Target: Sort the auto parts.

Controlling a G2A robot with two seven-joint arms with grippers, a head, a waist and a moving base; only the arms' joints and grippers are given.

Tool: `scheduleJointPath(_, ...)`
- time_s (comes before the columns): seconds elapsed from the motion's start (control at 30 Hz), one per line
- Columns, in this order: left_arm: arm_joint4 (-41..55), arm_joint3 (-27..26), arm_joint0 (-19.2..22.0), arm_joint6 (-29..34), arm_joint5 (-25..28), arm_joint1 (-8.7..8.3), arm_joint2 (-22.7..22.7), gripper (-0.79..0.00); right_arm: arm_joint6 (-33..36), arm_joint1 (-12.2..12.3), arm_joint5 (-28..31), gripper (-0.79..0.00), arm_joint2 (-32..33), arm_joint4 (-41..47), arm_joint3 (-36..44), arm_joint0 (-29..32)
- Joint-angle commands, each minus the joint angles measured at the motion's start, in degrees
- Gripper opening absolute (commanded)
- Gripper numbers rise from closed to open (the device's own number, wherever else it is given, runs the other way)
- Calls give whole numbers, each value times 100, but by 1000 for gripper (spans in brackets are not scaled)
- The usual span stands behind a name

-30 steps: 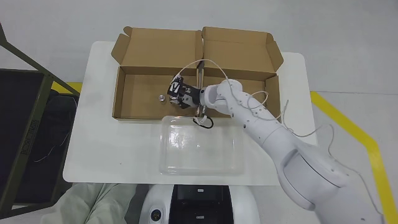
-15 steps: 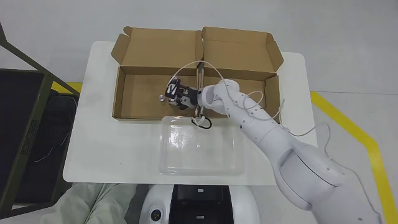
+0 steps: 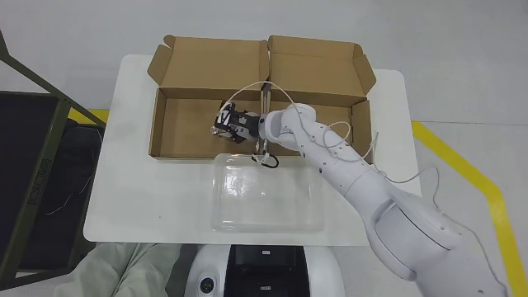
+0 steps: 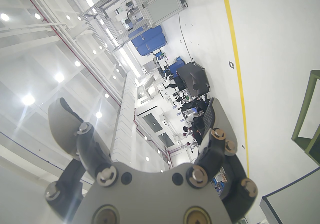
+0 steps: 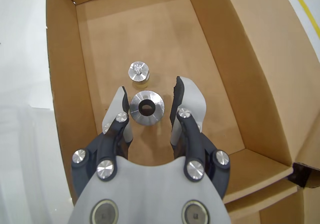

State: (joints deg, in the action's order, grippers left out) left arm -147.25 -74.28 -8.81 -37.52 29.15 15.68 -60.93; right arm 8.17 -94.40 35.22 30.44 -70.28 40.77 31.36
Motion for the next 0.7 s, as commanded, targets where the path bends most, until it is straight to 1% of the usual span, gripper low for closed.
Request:
scheduleJointPath(0.0, 0, 0, 0, 0, 0, 0, 0, 0, 53, 54, -18, -366, 69, -70, 187, 43)
scheduleJointPath(0.13, 0, 0, 0, 0, 0, 0, 0, 0, 186, 195, -20, -345, 262, -193, 658, 186)
scheduleJointPath(0.33, 0, 0, 0, 0, 0, 0, 0, 0, 436, 455, 24, -336, 653, -363, 1511, 542)
scheduleJointPath(0.6, 0, 0, 0, 0, 0, 0, 0, 0, 680, 846, 239, -299, 1395, -540, 2724, 1224)
scheduleJointPath(0.67, 0, 0, 0, 0, 0, 0, 0, 0, 725, 938, 297, -274, 1595, -596, 2997, 1403)
